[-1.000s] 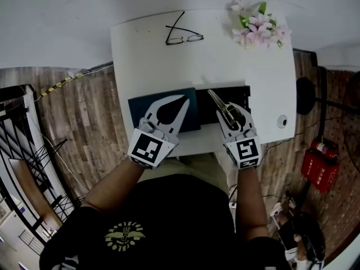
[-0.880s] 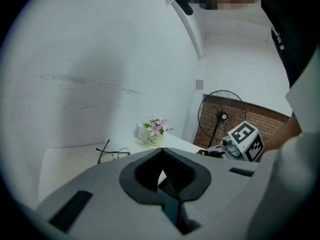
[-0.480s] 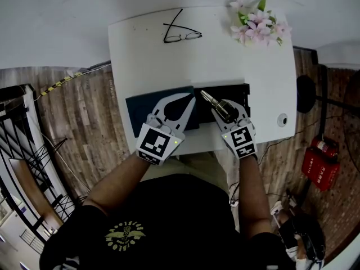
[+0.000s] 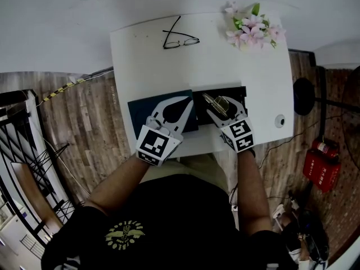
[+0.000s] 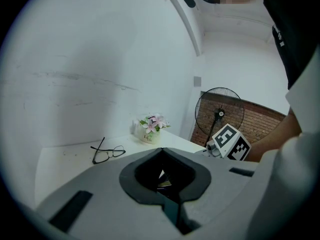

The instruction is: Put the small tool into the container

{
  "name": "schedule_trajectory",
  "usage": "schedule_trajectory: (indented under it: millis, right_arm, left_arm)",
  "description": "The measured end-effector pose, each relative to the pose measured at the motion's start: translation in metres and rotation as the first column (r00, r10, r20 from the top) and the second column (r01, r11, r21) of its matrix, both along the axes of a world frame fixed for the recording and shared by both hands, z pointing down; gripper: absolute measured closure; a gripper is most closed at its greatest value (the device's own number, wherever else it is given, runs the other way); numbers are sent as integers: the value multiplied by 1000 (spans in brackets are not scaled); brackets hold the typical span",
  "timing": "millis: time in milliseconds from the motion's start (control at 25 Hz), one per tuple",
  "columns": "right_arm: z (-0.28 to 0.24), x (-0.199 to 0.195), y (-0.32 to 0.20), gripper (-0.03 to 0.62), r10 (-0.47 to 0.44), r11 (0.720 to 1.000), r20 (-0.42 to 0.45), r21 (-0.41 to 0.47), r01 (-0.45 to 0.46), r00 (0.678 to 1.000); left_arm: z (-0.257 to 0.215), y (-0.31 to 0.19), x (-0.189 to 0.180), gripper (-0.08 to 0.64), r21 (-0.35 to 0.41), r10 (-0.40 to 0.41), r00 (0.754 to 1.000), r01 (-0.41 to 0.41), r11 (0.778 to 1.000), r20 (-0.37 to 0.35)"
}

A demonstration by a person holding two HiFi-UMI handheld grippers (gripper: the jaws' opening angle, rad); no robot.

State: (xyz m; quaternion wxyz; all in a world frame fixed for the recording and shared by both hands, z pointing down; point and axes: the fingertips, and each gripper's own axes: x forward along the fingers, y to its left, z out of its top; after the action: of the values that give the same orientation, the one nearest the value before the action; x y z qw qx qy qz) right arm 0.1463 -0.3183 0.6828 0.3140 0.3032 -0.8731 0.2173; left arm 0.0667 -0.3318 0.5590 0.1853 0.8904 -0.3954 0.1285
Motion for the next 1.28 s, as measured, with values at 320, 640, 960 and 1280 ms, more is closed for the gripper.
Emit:
schedule_trajectory:
  millis: [320,640,960,1280]
  right_arm:
    - [-25,13,2,319,66,997,-7,38,-66,998]
    - [-61,9,22,319,153,985,66,64,-157,986]
    - [-110,1,42,353,246,949,163,158,-272,955]
    - [-161,-3,61,514,300,898,224,262,-353,927]
  left_arm:
    - [-24,10,-9,554,38,9,1000,-9,999,0]
    - [-60,20,-26,554,102,12,1000,-11,995,-10]
    - [-90,35,-51,554,140,1,1000,4,990,-32]
    - [-123,49,-70,554,188,-12,998,24,982,-62]
